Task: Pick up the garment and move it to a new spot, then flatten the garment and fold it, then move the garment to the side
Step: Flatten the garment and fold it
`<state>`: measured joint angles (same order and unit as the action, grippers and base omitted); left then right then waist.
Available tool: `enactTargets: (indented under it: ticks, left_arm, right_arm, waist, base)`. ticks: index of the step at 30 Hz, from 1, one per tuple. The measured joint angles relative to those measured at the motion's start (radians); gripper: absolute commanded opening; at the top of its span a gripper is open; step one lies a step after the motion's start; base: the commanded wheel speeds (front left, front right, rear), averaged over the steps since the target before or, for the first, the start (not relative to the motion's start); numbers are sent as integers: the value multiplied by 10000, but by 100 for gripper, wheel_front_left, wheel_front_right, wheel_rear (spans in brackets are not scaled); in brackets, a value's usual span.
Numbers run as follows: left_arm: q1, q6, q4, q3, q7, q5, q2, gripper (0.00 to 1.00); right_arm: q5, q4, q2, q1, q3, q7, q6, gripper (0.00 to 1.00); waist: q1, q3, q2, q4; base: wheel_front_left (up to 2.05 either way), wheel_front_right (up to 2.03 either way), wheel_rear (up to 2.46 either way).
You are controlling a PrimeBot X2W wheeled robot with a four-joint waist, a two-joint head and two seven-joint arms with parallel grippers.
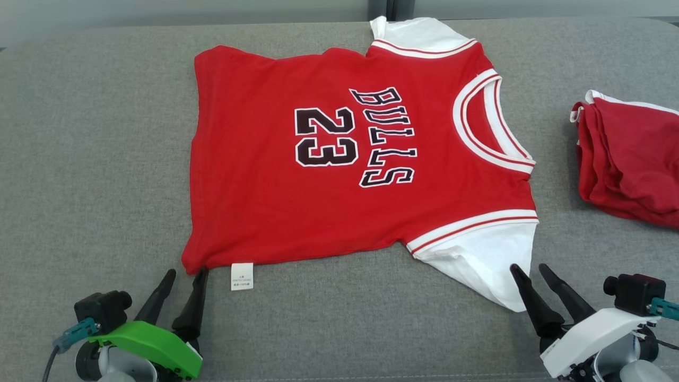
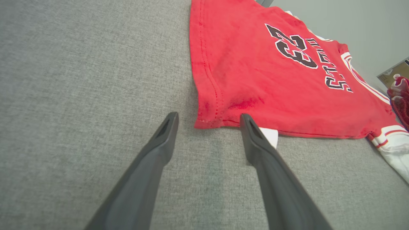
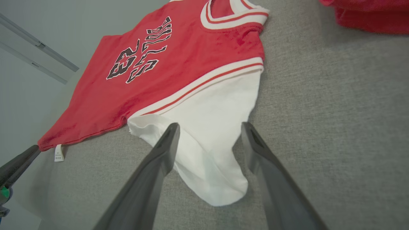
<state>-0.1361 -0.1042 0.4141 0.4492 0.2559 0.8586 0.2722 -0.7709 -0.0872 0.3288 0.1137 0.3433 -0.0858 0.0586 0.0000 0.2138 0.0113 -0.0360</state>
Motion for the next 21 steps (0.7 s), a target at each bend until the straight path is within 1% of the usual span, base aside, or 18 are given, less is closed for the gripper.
enactTargets:
  ticks: [5, 6, 7, 10, 12, 18, 19, 21]
  left_arm:
    - [131, 138, -38, -587, 2, -163, -36, 100]
    - [182, 173, -63, -727, 0, -203, -36, 100]
    - [256, 259, -196, -1032, 2, -324, -35, 100]
    - [275, 282, -481, -1340, 2, -752, -38, 100]
    - [277, 364, -685, -1517, 2, -991, -56, 100]
    - [276, 422, -1103, -1862, 2, -1894, -188, 100]
    - [276, 441, -1110, -1873, 2, -1971, -265, 100]
    - [287, 443, -1145, -1885, 2, -2102, -456, 100]
  right_arm:
    - [686, 4, 525, 223, -109, -357, -182, 100]
    - [842, 12, 616, 256, -201, -493, -303, 100]
    - [1239, 102, 844, 249, -422, -807, -502, 100]
    - [1701, 222, 1064, 168, -838, -1344, -798, 100]
    - [1764, 297, 1081, 153, -1024, -1438, -951, 100]
    - [2389, 316, 1106, 120, -1016, -1528, -1070, 100]
    - [2485, 314, 1110, 117, -1016, -1530, -1135, 100]
    - [2698, 299, 1120, 116, -1012, -1572, -1135, 100]
  waist:
    - [0, -242, 0, -17]
    - [0, -294, 0, -19]
    - [0, -399, 0, -23]
    - [0, -565, 0, -26]
    - [0, -683, 0, -38]
    - [0, -1030, 0, -152]
    - [0, -1090, 0, -182]
    - [0, -1214, 0, -251]
  base:
    - [0, 0, 0]
    - [0, 0, 0]
    - [0, 0, 0]
    - [0, 0, 0]
    - [0, 0, 0]
    - [0, 0, 0]
    - [0, 0, 0]
    - [0, 0, 0]
